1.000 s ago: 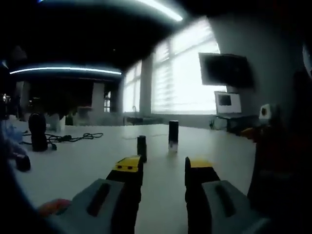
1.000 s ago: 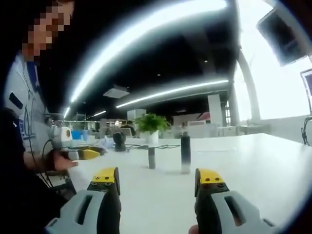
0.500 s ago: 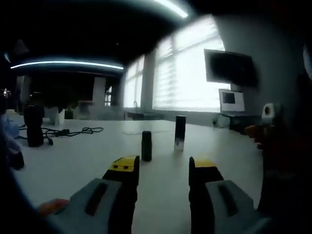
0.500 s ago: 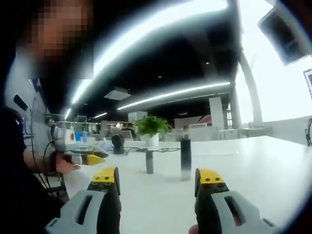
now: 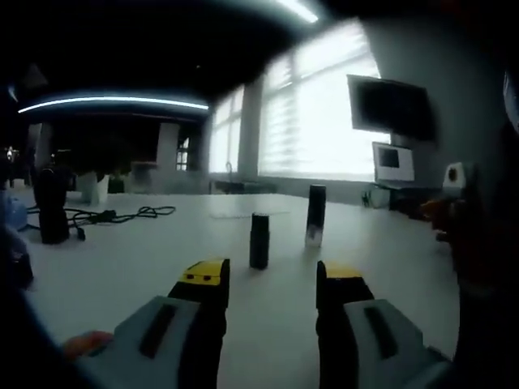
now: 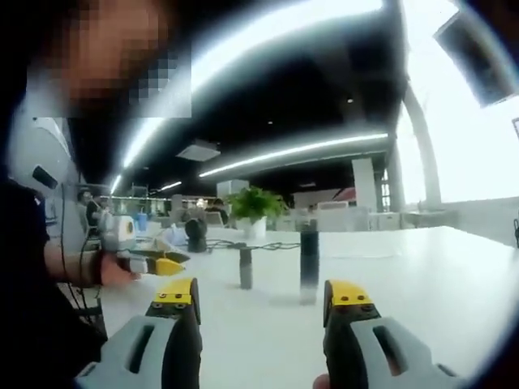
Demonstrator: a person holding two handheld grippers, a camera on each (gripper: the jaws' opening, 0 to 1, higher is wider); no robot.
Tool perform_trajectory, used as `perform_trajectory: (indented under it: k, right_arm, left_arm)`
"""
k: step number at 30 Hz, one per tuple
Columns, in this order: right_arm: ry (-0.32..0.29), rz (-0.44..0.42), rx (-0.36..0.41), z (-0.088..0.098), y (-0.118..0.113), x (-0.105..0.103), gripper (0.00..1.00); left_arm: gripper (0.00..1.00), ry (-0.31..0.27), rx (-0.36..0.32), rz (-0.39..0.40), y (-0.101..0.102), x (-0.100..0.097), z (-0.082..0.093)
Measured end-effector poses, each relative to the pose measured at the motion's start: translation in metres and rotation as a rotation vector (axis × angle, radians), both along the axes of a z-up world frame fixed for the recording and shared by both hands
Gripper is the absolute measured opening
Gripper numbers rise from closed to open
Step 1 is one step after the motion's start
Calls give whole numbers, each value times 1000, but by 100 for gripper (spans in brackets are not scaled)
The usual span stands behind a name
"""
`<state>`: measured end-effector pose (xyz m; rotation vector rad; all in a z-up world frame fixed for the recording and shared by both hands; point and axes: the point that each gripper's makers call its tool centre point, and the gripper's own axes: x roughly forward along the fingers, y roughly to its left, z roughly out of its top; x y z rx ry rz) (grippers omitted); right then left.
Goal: Pick up cosmetic bottle twist off cap place on table pick up cap screw tight cap place on table
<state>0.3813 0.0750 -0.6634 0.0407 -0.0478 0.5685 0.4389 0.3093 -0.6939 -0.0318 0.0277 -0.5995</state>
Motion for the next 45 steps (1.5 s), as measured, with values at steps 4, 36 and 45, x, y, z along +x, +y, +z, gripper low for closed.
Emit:
perform_trajectory:
  k: [4, 36, 45]
  right_arm:
    - [9, 8, 40, -1, 2, 5, 54]
    - [63, 15, 53, -9, 22, 33, 53]
    - [68, -2, 62, -13, 19, 37, 53]
  left_arm:
    - [33, -3, 32, 1, -4, 8, -2]
    - [33, 50, 106, -70, -44, 78, -21]
    - [33, 64, 139, -102, -56, 91, -27]
